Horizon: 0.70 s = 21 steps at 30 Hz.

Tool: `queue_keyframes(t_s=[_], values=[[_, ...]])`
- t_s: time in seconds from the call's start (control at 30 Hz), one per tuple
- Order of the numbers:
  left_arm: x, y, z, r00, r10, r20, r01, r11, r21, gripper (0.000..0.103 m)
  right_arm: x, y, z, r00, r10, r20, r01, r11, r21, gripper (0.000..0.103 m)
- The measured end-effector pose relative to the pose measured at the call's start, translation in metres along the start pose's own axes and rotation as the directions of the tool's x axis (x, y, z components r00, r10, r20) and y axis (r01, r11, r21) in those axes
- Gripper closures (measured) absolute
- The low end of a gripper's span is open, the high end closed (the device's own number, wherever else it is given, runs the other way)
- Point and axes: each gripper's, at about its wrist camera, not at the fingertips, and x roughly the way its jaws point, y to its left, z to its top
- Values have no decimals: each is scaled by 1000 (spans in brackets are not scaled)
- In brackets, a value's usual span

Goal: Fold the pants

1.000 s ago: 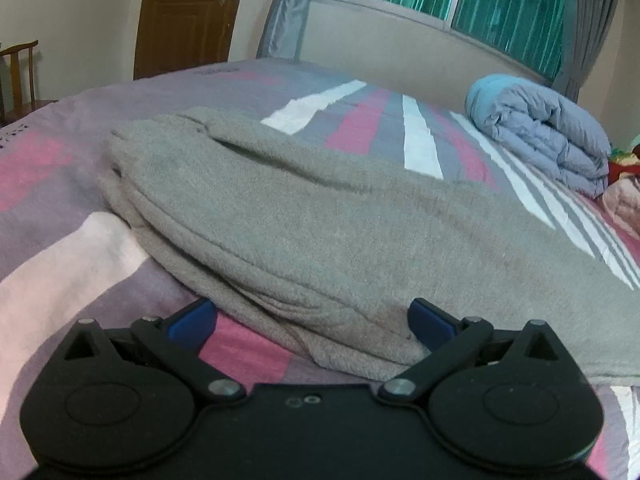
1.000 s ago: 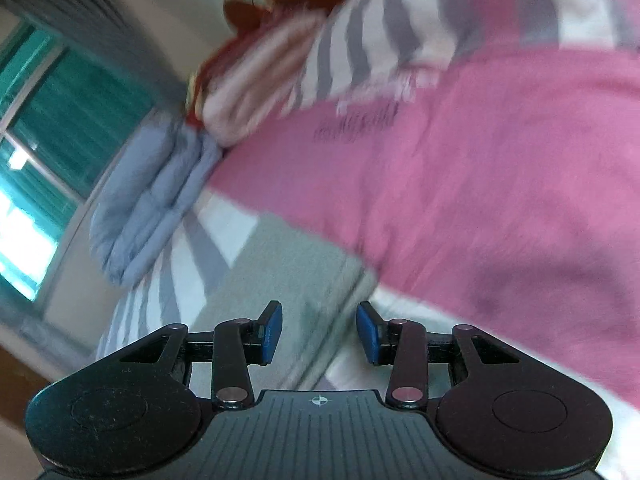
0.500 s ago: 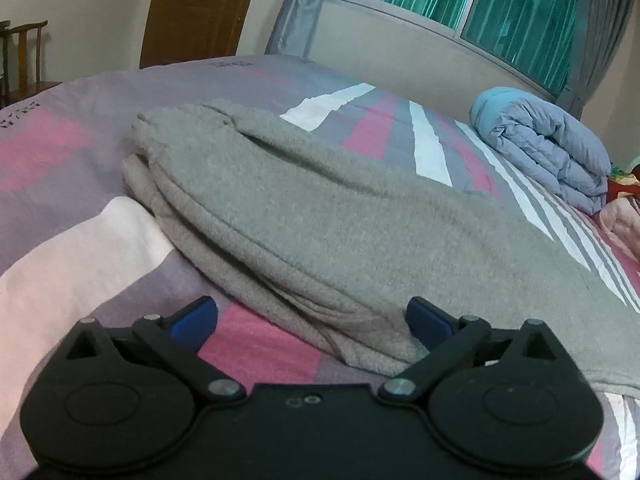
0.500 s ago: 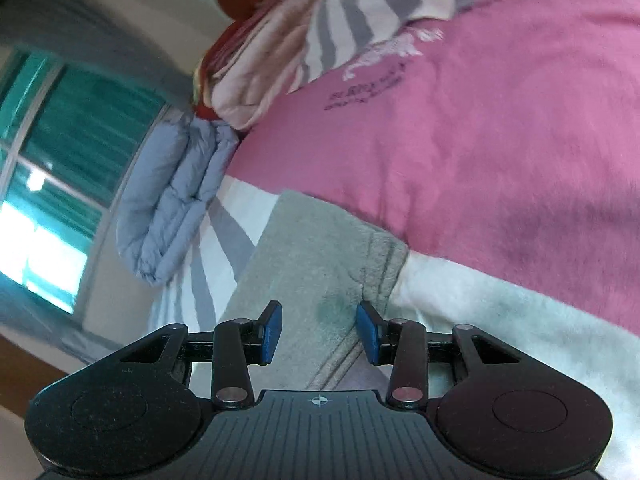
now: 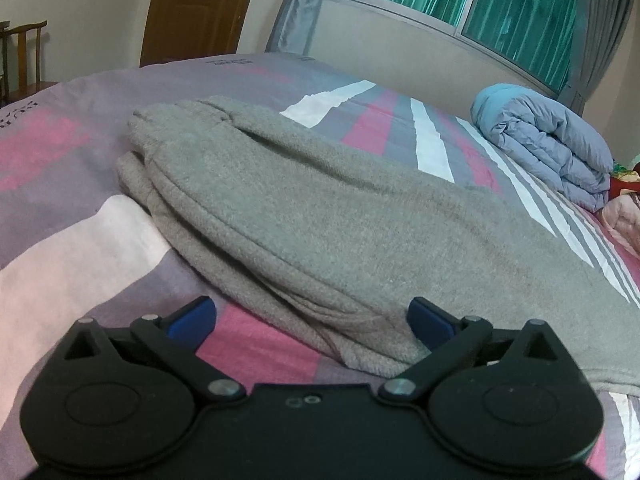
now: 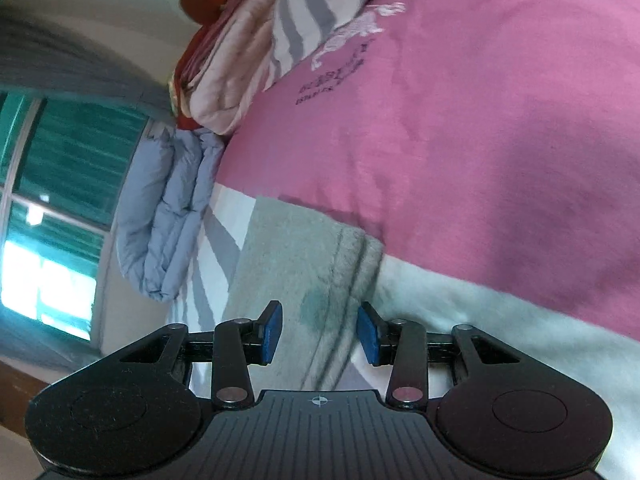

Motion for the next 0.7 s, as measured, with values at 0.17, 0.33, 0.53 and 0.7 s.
queue_keyframes(t_s=[0.17,0.33,0.53,0.7], values=[[0,1,1,1000,-4,2,4,1000,-2,6,14,11,-4,998,-63,15,65,992,-112,84],[-17,8,5,998,-5,62,9,998,-59,8,-4,52,-18,996,-45,72,63,959,-275,88],[-32,25,9,997,-10,70,15,997,-78,8,-25,148,-69,989,112,97,-43,842,-538,89],[-51,55,7,996,5,86,6,992,-128,8,-18,216,-135,974,226,12,-170,765,-621,89]])
